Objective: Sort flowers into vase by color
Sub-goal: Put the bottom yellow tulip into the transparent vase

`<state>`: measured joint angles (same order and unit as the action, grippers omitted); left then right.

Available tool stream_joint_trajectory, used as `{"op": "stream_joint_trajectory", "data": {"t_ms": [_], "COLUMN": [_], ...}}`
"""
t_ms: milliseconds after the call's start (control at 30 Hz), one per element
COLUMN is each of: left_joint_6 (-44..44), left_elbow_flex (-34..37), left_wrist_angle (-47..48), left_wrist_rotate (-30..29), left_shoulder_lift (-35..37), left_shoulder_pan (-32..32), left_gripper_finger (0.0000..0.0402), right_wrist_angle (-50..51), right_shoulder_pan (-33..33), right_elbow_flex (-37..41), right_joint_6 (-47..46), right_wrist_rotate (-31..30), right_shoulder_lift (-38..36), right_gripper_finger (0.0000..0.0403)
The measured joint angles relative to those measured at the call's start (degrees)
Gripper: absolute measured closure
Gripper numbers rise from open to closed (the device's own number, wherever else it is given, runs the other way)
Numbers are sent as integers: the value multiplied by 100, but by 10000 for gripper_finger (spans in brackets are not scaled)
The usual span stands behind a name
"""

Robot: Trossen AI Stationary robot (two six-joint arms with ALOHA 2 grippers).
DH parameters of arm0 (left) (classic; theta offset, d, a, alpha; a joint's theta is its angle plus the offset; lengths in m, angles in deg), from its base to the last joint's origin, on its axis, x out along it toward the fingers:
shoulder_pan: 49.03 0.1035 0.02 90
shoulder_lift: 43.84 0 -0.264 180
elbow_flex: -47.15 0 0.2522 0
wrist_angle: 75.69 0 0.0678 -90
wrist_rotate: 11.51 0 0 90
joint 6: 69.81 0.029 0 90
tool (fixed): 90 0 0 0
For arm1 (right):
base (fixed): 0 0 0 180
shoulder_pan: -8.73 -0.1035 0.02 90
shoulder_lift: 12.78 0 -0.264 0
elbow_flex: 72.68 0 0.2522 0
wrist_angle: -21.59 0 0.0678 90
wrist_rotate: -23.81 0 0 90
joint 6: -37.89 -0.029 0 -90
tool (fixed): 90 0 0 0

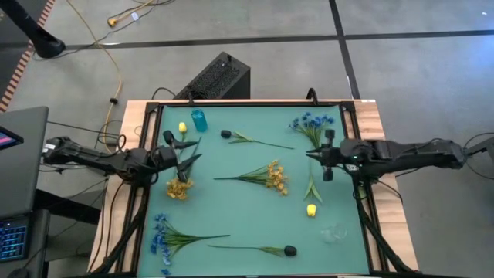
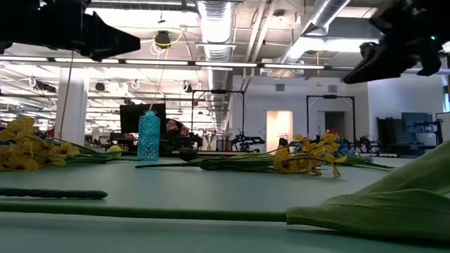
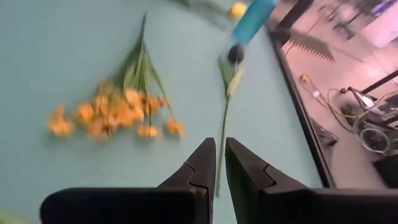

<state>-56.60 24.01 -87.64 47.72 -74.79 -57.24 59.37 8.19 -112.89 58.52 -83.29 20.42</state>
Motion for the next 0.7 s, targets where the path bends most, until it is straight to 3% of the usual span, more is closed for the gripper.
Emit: {"op": "stream_joint_trajectory", "data": {"t_ms": [300, 500, 700], "left_joint_6": [264, -95, -170], "left_elbow_flex": [-53, -58, -60], "left_wrist_angle": [-233, 192, 169], "left_wrist_rotate": [-13, -10, -170], "left_shoulder_lift": [-242, -245, -240], "left_shoulder_pan": [0, 0, 0], "left_gripper_finger": [203, 203, 203], "right_wrist_angle": [1723, 3062, 3214], "right_shoulder_pan": [309, 209, -193], "right_elbow_flex": [-1566, -2260, -2298], "right_joint_6": [1231, 2167, 3126], "right_wrist_rotate": [-135, -414, -597], "right_shoulder_lift": [2781, 4298, 5155], "right_gripper_finger": [328, 266, 212]}}
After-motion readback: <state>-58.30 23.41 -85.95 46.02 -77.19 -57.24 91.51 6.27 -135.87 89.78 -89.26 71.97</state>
